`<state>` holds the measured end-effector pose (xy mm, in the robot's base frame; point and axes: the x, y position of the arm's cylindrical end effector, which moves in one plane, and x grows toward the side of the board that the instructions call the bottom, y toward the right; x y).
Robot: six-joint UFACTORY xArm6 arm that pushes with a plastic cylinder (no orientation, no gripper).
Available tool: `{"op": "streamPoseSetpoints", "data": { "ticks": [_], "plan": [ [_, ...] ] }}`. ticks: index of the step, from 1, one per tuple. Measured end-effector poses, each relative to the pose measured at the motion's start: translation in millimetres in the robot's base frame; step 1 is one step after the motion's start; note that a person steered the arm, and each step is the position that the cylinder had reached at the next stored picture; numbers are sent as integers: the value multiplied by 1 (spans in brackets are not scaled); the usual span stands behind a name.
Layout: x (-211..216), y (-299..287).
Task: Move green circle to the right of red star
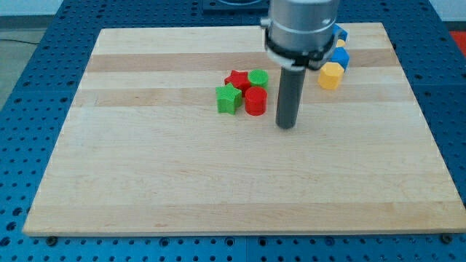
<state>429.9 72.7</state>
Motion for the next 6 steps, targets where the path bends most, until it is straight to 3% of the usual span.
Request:
{"op": "streamPoseSetpoints", "data": {
  "ticks": [2,3,4,5,6],
  "plan": [
    [-73,-120],
    [-80,-112],
    [-154,-142],
    [-127,-101],
    [-123,2]
  ]
}}
